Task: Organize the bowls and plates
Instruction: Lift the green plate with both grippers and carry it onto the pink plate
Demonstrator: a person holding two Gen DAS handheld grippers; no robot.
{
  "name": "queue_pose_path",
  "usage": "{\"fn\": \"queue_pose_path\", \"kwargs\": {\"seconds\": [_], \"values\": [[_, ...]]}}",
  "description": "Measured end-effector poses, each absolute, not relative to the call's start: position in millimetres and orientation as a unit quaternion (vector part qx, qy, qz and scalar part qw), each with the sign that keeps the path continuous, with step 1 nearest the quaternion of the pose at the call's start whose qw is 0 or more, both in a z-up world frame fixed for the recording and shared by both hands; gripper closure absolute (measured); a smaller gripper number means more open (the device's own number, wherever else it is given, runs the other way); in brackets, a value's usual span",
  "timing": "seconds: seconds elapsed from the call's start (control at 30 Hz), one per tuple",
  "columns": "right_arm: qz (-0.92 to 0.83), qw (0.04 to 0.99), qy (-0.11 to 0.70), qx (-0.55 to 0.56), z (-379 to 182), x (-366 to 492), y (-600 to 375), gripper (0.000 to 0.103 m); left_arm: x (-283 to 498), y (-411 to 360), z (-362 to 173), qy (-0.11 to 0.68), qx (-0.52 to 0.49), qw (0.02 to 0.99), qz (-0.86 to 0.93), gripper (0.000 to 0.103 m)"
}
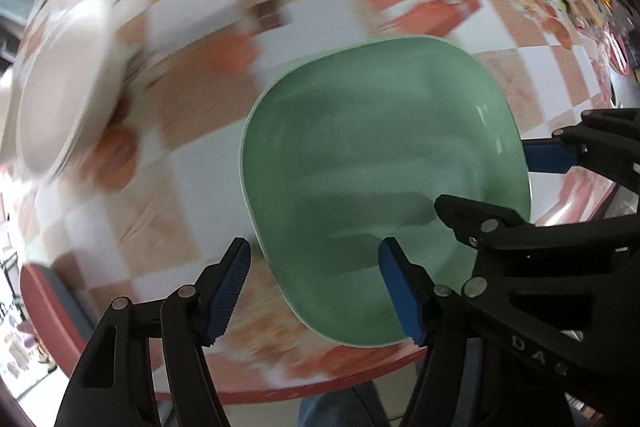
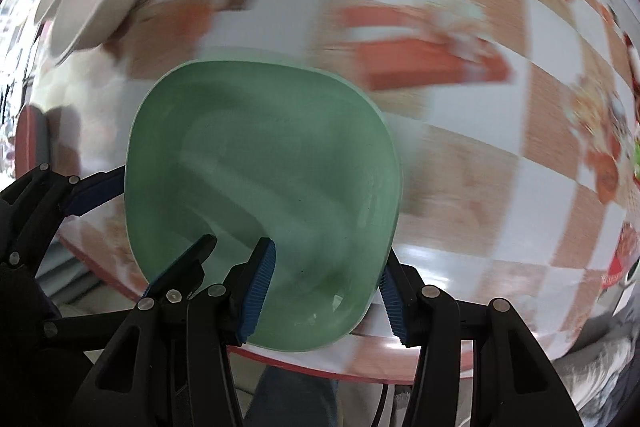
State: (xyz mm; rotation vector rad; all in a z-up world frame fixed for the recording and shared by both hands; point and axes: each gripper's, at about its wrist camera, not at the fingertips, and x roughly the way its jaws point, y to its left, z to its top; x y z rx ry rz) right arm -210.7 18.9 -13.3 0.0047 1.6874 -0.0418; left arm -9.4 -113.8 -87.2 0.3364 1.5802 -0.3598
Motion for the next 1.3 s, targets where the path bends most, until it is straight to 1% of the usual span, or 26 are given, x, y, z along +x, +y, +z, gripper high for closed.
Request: {"fn": "queue_pose_path", "kwargs": {"seconds": [0.17,0.33,0.6,0.7,0.83,0.9,1.0,1.07,1.13,1.2,1.23,1.3], "values": [[0.000,0.663,0.749,-0.005,-18,-202,68,0.050,-16,-60,-86,0.708,0.132,0.682,-0.130,0.033],[0.007,0.662,0.750,-0.003,-20,-194,96,0.049,-18,-17,-84,0.708,0.120,0.687,-0.112,0.033],[-0.059,0.653,0.748,0.097,-19,-191,66,0.049,-8,10,-72,0.697,0.110,0.701,-0.104,0.032],[-0.075,0.655,0.745,0.099,-18,-195,54,0.049,-3,16,-69,0.694,0.110,0.705,-0.103,0.031],[-0.095,0.667,0.731,0.107,-1,-197,47,0.049,5,19,-72,0.696,0.107,0.704,-0.093,0.031],[-0.090,0.658,0.740,0.109,-1,-195,47,0.042,-2,17,-72,0.703,0.094,0.700,-0.089,0.031],[-0.093,0.653,0.746,0.095,-7,-191,45,0.041,19,27,-80,0.709,0.087,0.694,-0.085,0.031],[-0.092,0.657,0.743,0.089,-10,-190,49,0.038,20,31,-83,0.712,0.086,0.692,-0.083,0.031],[-0.089,0.659,0.743,0.080,-11,-190,52,0.033,20,31,-84,0.710,0.081,0.695,-0.083,0.026],[-0.092,0.660,0.742,0.072,-11,-187,61,0.032,19,35,-86,0.709,0.079,0.696,-0.080,0.024],[-0.092,0.660,0.742,0.073,-12,-186,64,0.029,16,32,-89,0.709,0.076,0.696,-0.081,0.022],[-0.099,0.656,0.744,0.076,-16,-188,64,0.018,17,22,-96,0.712,0.068,0.694,-0.081,0.018]]}}
